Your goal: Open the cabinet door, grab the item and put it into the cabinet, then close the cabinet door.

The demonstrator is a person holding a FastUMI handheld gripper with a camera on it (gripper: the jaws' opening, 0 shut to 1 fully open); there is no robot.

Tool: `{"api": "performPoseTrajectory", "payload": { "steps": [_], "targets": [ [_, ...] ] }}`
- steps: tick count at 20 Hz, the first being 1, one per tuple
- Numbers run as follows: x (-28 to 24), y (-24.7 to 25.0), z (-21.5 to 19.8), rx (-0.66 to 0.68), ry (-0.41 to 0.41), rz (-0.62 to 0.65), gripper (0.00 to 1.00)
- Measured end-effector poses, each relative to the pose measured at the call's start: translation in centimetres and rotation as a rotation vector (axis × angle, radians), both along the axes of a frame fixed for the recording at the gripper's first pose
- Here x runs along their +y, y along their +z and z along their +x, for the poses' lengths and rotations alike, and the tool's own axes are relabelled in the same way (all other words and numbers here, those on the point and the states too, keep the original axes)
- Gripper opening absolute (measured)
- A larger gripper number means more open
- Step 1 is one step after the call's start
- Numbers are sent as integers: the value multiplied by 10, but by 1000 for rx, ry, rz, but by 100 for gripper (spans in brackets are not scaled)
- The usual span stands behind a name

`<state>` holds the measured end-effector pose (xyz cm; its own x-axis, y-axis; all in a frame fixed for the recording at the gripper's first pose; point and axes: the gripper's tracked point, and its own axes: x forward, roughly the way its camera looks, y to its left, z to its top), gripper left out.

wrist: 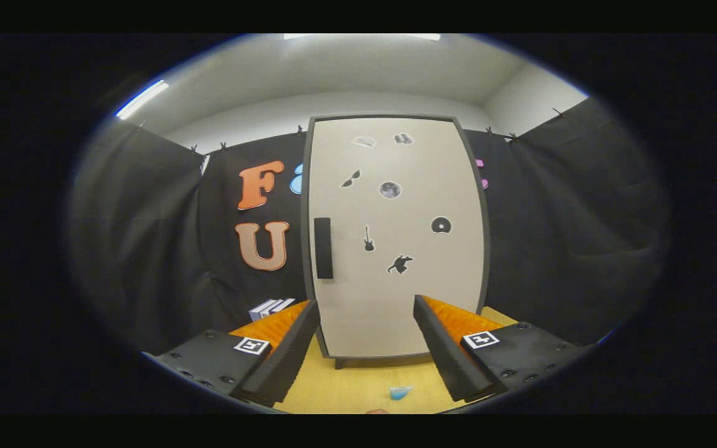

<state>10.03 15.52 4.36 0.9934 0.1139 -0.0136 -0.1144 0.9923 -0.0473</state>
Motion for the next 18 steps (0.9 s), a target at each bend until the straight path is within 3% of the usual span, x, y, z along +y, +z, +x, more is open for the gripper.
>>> {"api": "performPoseTrajectory", "payload": {
  "steps": [8,18],
  "targets": [
    [71,29,87,-23,18,-65,97],
    [77,19,175,18,-52,-98,96]
  ]
}}
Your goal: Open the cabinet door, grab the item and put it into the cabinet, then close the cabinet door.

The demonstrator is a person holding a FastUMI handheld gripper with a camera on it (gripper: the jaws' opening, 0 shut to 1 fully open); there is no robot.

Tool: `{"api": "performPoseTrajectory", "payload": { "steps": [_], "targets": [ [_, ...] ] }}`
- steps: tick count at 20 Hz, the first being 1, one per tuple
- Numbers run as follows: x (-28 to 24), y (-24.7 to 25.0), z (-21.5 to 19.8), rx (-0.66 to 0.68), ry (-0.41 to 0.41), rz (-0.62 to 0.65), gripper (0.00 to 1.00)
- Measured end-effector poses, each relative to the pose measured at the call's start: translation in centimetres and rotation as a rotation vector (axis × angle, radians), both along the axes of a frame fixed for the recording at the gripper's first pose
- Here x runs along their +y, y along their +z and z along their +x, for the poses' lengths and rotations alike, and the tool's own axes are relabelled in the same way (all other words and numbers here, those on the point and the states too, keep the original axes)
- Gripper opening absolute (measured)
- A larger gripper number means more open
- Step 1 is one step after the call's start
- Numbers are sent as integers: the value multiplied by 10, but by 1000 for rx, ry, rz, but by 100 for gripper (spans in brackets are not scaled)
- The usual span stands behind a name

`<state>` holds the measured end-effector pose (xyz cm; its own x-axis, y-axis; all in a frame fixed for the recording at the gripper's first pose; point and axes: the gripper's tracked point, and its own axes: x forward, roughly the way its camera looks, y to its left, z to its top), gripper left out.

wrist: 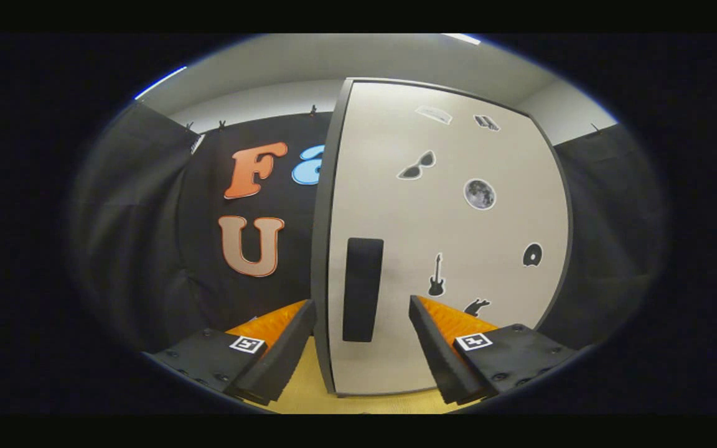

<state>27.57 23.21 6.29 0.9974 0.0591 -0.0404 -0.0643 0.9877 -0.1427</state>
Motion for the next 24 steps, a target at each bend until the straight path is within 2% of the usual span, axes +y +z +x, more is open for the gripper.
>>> {"api": "performPoseTrajectory", "payload": {
  "steps": [5,8,9,10,12,19,24],
  "targets": [
    [9,-4,15,18,7,28,83],
    [8,-10,26,33,-20,30,75],
    [6,-9,27,36,-31,27,64],
    [4,-12,31,40,-29,29,58],
    [-1,-12,27,58,-46,32,55],
    [-2,-14,14,100,-27,51,32],
    [-12,-11,-18,129,-11,57,30]
  ]
}}
